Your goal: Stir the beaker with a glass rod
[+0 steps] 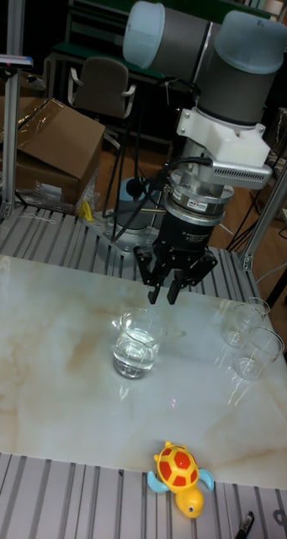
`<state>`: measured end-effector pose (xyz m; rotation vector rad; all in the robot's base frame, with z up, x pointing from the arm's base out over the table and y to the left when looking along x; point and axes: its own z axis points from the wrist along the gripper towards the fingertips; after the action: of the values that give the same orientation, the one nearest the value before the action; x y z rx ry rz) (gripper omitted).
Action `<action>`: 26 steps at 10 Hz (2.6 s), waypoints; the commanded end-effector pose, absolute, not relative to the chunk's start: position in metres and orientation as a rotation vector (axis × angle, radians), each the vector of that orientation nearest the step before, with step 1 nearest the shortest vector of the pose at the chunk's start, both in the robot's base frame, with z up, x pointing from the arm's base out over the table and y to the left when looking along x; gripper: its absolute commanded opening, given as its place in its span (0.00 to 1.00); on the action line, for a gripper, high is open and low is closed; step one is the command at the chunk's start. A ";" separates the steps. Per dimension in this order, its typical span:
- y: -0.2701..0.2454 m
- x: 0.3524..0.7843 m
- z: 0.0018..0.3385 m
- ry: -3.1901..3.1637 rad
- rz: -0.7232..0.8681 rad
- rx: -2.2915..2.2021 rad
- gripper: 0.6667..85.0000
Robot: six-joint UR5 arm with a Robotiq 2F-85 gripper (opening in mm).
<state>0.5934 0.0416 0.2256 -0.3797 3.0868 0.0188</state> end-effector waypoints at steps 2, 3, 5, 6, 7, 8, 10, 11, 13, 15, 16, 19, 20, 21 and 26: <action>0.044 0.605 0.228 3.061 0.007 -0.441 0.53; 0.055 0.615 0.231 3.092 0.016 -0.414 0.53; 0.063 0.629 0.236 3.135 -0.044 -0.392 0.53; 0.067 0.632 0.238 3.142 -0.051 -0.381 0.52; 0.069 0.632 0.238 3.141 -0.043 -0.383 0.51; 0.066 0.631 0.238 3.146 -0.057 -0.391 0.51; 0.068 0.640 0.238 3.107 -0.054 -0.431 0.52; 0.073 0.640 0.238 3.104 -0.023 -0.421 0.54; 0.070 0.639 0.238 3.108 -0.036 -0.431 0.55; 0.069 0.641 0.238 3.101 -0.047 -0.433 0.56; 0.066 0.639 0.238 3.111 -0.060 -0.419 0.56; 0.057 0.630 0.238 3.158 -0.103 -0.469 0.58; 0.054 0.632 0.237 3.185 -0.118 -0.503 0.58; 0.051 0.638 0.236 3.185 -0.118 -0.537 0.58; 0.063 0.658 0.236 3.148 -0.035 -0.499 0.60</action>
<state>0.6497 0.0568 0.2361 -0.5069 3.1663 -0.0788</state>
